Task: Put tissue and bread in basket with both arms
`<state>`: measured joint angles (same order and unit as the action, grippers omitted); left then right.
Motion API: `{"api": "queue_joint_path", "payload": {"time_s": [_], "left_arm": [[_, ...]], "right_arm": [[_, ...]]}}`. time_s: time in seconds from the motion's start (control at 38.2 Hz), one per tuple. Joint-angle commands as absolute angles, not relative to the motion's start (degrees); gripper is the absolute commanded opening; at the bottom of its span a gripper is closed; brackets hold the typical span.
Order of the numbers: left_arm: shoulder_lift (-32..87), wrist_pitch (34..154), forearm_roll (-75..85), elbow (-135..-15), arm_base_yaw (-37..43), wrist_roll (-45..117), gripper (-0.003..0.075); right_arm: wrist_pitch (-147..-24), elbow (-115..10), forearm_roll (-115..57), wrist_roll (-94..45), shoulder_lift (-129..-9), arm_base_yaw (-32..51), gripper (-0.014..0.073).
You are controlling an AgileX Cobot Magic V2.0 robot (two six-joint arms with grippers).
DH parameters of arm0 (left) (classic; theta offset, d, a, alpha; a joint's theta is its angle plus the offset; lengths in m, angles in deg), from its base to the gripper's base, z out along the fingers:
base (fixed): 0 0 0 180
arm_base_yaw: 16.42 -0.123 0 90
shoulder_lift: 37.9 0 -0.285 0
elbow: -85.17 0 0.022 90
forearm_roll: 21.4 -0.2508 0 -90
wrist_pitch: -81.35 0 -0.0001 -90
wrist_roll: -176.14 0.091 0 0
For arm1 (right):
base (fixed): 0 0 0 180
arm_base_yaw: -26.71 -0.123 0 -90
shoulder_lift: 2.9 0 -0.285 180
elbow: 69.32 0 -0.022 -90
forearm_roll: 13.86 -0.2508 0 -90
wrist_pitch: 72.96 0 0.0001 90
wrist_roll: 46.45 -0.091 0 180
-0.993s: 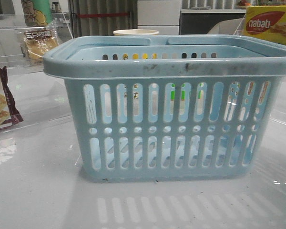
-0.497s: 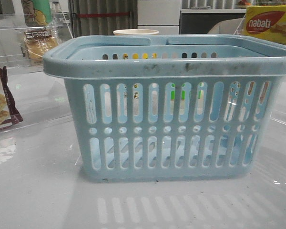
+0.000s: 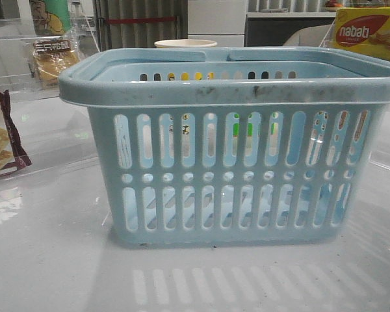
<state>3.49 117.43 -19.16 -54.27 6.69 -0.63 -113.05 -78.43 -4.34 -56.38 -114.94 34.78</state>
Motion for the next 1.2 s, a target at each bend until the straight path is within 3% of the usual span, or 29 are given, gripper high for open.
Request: {"api": "queue_joint_path", "payload": {"time_s": [0.0,0.18,0.37,0.44,0.84,1.18], "left_arm": [[3.9,112.9,-18.6,-56.0,7.1,-0.5,0.0452],[3.9,113.0,-18.6,-56.0,7.1,-0.5,0.0452],[3.9,113.0,-18.6,-56.0,7.1,-0.5,0.0452],[3.9,113.0,-18.6,-56.0,7.1,-0.5,0.0452],[3.9,113.2,-18.6,-56.0,7.1,-0.5,0.0452],[3.9,113.2,-18.6,-56.0,7.1,-0.5,0.0452]], "right_arm": [[-107.3,-80.7,-3.4,-55.5,-113.5,35.1,0.0528],[-104.2,-80.7,-3.4,-55.5,-115.1,35.1,0.0491],[-104.5,-80.7,-3.4,-55.5,-114.4,35.0,0.0234],[-105.2,-80.7,-3.9,-55.5,-113.0,34.8,0.0186],[-112.7,-79.8,-5.0,-55.5,-96.6,26.9,0.0183],[-112.6,-72.4,-6.1,-55.5,-86.4,3.9,0.0183]]}}
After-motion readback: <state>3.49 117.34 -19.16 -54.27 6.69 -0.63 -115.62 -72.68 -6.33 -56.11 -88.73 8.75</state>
